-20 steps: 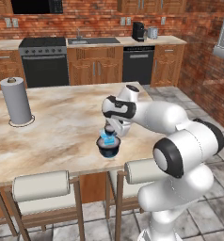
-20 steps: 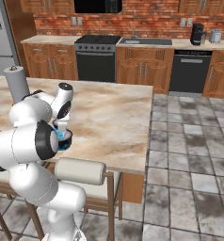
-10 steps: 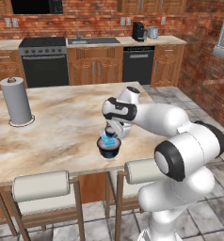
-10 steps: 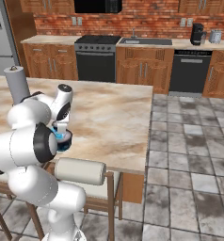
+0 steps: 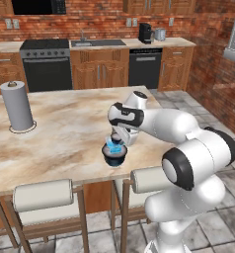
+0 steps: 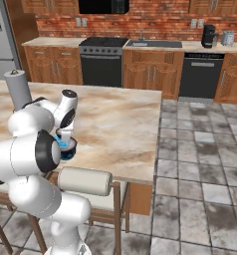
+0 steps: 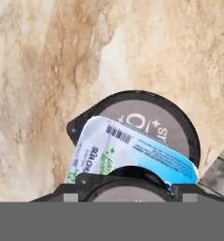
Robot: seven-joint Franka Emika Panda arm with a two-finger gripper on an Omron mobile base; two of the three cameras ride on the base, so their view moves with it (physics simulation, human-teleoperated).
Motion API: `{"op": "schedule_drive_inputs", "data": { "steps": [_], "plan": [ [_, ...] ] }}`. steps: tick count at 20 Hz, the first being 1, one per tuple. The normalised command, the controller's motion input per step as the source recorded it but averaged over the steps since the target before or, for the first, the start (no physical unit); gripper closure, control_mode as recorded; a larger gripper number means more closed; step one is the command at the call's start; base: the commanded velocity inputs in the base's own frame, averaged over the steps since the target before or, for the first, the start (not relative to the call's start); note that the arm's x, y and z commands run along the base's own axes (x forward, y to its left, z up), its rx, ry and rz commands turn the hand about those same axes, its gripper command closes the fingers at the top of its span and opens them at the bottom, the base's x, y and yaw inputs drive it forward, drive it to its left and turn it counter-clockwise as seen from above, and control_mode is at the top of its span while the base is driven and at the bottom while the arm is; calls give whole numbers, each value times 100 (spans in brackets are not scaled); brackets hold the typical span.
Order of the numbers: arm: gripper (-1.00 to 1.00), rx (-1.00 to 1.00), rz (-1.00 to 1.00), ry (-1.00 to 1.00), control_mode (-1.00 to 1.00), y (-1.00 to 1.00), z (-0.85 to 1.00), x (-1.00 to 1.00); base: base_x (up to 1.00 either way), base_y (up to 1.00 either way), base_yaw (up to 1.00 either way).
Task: Stack the yogurt containers by placing the smaller containers on top of the larger containers.
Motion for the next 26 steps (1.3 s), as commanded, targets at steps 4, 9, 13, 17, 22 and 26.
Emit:
{"op": "schedule_drive_inputs", "data": {
  "steps": [4,9,13,17,22,26],
  "plan": [
    [-100,0,0,0,-100,-1,-11,0,0,0,0],
    [-100,0,0,0,-100,-2,-11,0,0,0,0],
    [-100,0,0,0,-100,-2,-10,0,0,0,0],
    [-100,0,0,0,-100,-2,-10,0,0,0,0],
    [-100,0,0,0,-100,-4,-5,-1,0,0,0],
    [-100,0,0,0,-100,-6,3,-3,0,0,0]
  ]
}}
